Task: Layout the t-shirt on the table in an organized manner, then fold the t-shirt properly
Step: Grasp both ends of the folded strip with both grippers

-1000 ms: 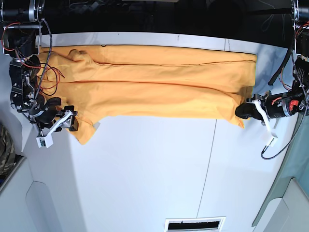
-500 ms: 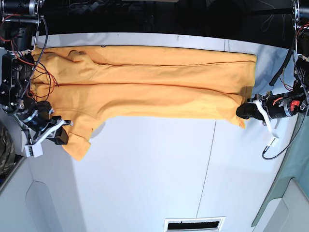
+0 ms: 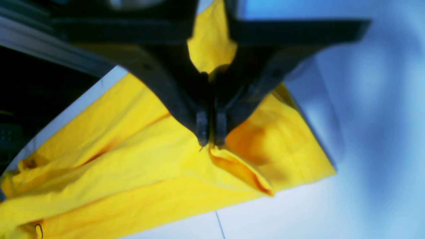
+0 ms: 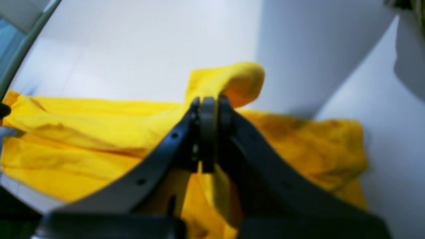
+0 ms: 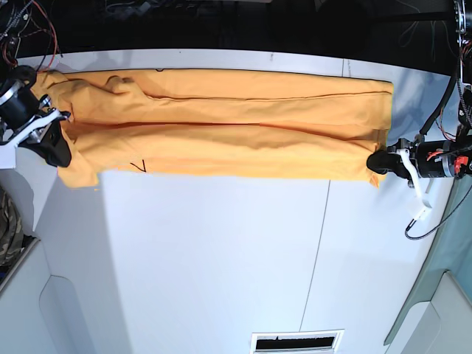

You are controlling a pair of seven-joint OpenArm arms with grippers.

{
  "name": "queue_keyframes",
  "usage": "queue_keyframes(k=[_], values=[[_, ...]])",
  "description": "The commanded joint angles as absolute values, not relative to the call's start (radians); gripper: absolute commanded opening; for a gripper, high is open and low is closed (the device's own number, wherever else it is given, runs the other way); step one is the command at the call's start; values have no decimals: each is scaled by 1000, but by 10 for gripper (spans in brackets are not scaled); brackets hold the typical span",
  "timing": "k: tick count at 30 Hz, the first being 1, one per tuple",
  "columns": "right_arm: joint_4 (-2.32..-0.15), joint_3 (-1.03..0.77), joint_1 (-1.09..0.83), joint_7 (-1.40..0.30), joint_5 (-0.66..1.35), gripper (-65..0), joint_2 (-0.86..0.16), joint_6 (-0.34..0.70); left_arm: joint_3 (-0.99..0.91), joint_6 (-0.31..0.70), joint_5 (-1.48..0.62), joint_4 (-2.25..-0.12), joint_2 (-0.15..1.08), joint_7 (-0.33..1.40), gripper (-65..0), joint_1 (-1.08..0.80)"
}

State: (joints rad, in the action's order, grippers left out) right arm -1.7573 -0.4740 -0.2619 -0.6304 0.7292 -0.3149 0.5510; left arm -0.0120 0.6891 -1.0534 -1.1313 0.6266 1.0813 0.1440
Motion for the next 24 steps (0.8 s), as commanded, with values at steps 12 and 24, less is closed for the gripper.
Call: queue_keyframes(k=[12, 24], values=[[-1744, -482, -390, -603, 665, -650, -206, 553, -19, 698, -1166, -1147, 668, 1149, -649, 146], [-1761, -546, -364, -577, 685, -351, -199, 554, -174, 698, -1138, -1147, 668, 1093, -394, 81]])
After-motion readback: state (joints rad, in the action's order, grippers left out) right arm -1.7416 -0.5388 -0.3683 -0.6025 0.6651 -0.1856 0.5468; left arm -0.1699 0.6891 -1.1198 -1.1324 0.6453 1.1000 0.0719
